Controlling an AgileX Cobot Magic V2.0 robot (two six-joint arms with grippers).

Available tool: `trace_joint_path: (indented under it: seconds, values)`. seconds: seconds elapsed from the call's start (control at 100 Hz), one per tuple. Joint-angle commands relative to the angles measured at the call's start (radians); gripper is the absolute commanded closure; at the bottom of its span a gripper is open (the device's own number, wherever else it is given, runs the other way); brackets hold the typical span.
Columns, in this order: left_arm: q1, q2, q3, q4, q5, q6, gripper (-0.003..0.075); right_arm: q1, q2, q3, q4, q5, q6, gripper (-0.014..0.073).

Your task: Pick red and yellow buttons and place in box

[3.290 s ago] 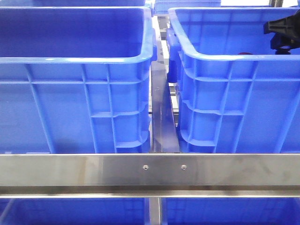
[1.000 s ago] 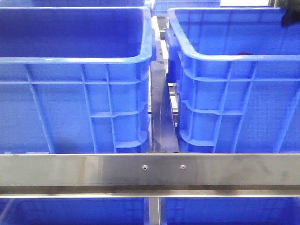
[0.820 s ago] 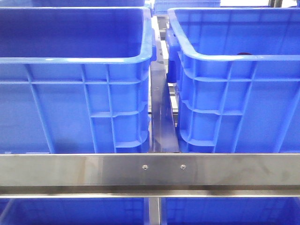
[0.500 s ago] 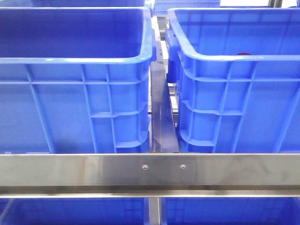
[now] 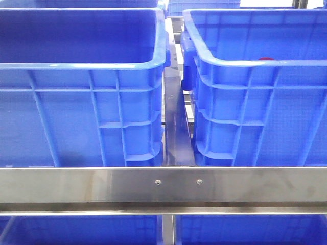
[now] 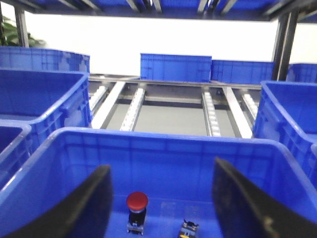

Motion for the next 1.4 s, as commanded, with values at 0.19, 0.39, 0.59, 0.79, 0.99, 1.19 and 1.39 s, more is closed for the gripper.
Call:
trace_joint_path:
  seconds: [0.19,0.39,0.59,0.79,0.99,1.19,1.39]
  values:
    - [0.002,0.013,-0.023,0.012,-0.074,-0.001,0.0739,-0.004,-0.023,-0.014,0.086,0.031,-0.007,0.0636]
    - [0.002,0.013,-0.023,0.012,-0.074,-0.001,0.0739,-0.004,-0.023,-0.014,0.086,0.031,-0.007,0.0662]
    - [0.002,0.013,-0.023,0.012,-0.074,-0.001,0.0739,-0.004,-0.023,-0.014,0.086,0.031,-0.007,0.0662]
    - [0.002,0.013,-0.023,0.012,-0.074,-0.001,0.0739,-0.004,-0.023,-0.014,0.086,0.031,-0.007,0.0662]
    - [0.002,0.013,-0.023,0.012,-0.074,-0.001,0.0739,-0.004,-0.023,-0.014,0.086,0.031,-0.007,0.0662]
    - [0.002,0.013,-0.023,0.012,-0.074,-0.001,0.0739,-0.004,-0.023,-0.014,0.086,0.031,-0.007,0.0662]
    - [0.002,0.013,-0.023,0.023,-0.093,-0.001,0.0739,-0.004,-0.023,-0.014,0.086,0.031,-0.007,0.0662]
